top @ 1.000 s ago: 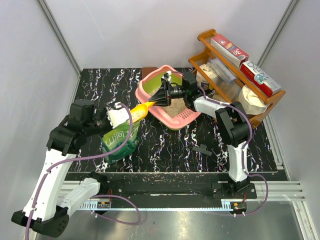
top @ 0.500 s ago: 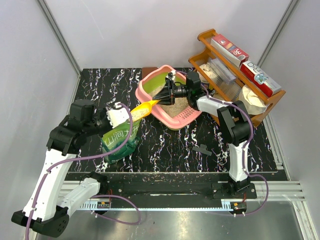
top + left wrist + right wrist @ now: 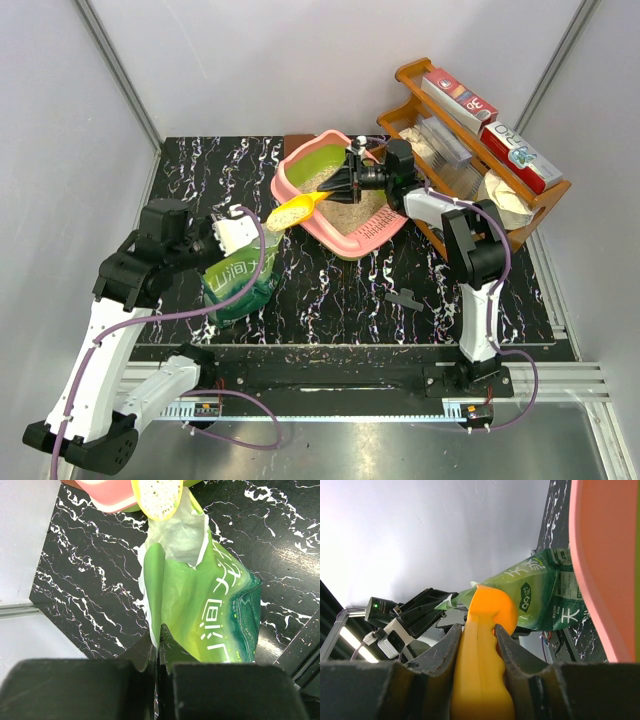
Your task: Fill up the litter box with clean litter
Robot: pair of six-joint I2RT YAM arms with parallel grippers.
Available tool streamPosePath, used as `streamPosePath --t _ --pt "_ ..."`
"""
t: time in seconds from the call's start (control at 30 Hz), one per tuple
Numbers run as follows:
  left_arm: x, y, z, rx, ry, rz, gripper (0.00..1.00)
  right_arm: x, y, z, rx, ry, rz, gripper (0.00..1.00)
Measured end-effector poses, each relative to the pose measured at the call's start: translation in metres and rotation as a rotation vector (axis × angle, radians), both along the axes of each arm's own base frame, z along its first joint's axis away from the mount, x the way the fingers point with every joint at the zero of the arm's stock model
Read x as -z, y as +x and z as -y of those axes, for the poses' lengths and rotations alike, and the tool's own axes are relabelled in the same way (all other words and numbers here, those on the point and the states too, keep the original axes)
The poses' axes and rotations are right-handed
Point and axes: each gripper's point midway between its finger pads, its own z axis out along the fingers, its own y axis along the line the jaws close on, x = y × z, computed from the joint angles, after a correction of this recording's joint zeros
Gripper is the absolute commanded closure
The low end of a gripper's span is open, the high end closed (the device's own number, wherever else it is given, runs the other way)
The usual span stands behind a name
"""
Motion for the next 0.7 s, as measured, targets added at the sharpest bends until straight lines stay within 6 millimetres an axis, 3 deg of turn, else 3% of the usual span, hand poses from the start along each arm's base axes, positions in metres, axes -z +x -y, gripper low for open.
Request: streamPosePath --t 0.37,0.7 --pt "-0.001 -0.001 -0.001 -0.004 0.003 0.003 1.00 0.003 0.033 0.030 0.121 -0.010 -0.002 1.00" --pt "0.000 -0.002 -0.002 -0.004 0.003 0.002 1.00 0.006 0.051 0.037 0.206 -0.023 -0.013 1.00"
